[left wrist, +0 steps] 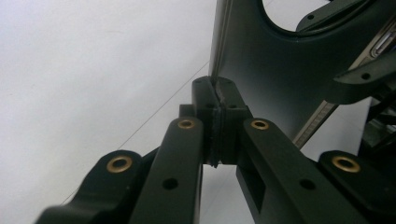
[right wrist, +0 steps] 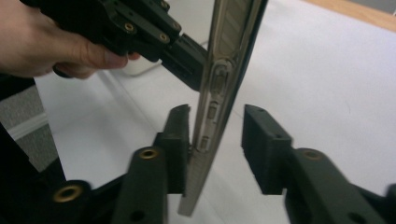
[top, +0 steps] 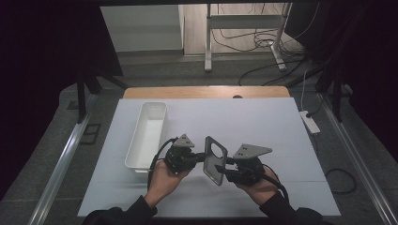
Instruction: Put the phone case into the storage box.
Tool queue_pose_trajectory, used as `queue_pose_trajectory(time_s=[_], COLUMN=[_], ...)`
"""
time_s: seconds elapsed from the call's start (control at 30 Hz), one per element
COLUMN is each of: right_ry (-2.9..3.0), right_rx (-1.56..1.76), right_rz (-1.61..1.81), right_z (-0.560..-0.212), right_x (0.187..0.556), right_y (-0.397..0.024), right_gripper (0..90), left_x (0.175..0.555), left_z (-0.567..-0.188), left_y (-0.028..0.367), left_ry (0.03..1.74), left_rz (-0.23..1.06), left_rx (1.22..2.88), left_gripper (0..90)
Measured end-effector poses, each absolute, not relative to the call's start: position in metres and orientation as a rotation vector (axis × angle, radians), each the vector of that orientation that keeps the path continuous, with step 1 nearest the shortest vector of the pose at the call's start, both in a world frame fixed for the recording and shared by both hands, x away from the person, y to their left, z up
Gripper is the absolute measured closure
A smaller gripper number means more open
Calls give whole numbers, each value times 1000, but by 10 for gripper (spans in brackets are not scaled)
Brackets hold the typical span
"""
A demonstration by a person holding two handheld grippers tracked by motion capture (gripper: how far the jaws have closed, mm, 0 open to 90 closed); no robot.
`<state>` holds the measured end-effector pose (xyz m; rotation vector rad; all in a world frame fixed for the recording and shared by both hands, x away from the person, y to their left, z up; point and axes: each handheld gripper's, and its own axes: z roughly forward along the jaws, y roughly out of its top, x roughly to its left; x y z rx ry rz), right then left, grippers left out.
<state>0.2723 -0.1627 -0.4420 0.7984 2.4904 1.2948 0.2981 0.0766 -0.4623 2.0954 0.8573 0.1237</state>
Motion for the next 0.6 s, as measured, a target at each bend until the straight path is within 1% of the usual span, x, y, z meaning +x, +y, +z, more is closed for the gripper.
queue_pose_trajectory(time_s=[0.23, 0.27, 0.5, 0.6], right_ry=[2546, 2546, 2596, 2594], right_rx=[805, 805, 815, 831], right_rz=[1307, 1307, 1282, 1268], right_z=[-444, -444, -445, -444], right_x=[276, 276, 276, 276], right_y=[-167, -167, -174, -179], right_gripper=[492, 492, 370, 343], left_x=[304, 304, 307, 310], left_z=[-460, -460, -457, -456], left_y=[85, 85, 91, 92], left_ry=[905, 905, 917, 923], left_rz=[144, 144, 135, 132], left_rx=[2079, 2079, 2085, 2085], left_gripper=[888, 888, 888, 888])
